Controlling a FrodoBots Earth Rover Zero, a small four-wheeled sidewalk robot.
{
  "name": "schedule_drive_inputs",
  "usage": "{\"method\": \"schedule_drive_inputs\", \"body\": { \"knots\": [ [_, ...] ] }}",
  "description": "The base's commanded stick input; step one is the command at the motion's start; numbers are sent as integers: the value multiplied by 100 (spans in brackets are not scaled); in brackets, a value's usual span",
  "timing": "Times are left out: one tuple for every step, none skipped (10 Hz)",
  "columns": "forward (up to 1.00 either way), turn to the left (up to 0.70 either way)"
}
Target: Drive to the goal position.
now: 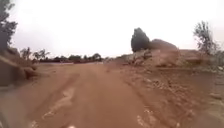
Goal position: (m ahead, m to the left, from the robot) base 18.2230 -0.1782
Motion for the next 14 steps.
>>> {"method": "schedule_drive_inputs", "body": {
  "knots": [
    [50, 0],
    [50, 0],
    [50, 0],
    [50, 0],
    [50, 0],
    [50, 0],
    [50, 0],
    [50, 0],
    [50, 0],
    [50, 0],
    [50, 0],
    [50, 0],
    [50, 0],
    [50, 0]
  ]
}}
